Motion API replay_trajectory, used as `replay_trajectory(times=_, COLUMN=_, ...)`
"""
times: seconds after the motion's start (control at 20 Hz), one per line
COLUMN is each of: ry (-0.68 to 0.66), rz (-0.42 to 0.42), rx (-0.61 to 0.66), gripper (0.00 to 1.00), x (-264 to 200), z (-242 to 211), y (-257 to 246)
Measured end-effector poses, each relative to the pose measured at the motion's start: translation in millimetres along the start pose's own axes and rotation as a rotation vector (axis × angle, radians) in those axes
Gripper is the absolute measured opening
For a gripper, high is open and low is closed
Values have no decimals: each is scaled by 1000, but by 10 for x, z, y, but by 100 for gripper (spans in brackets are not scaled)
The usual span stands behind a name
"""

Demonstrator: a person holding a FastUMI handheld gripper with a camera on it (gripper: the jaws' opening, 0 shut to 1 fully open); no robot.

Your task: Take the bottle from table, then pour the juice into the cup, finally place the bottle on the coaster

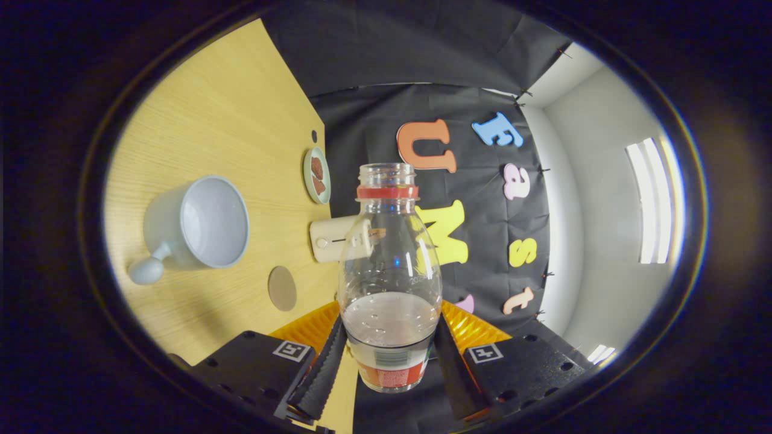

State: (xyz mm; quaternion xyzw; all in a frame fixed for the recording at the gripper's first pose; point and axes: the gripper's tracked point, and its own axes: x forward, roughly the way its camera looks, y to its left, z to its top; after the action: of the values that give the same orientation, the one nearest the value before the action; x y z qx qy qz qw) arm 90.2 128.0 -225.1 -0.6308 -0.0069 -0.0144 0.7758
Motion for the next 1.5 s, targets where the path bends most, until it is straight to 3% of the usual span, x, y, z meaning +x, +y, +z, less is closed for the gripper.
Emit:
replay_trajectory(times=0.4, ry=64, rz=93, rx=325, gripper=80, x=11, z=-42, y=-105)
replay_trajectory(times=0.75, ry=112, rz=201, rx=743, gripper=80, x=218, z=-37, y=-278)
replay_trajectory(times=1.25, ry=96, rz=32, rx=1081, gripper=80, x=721, z=-314, y=-750)
replay_trajectory(times=1.5, ry=109, rz=79, rx=1227, gripper=81, x=1024, z=-424, y=-707)
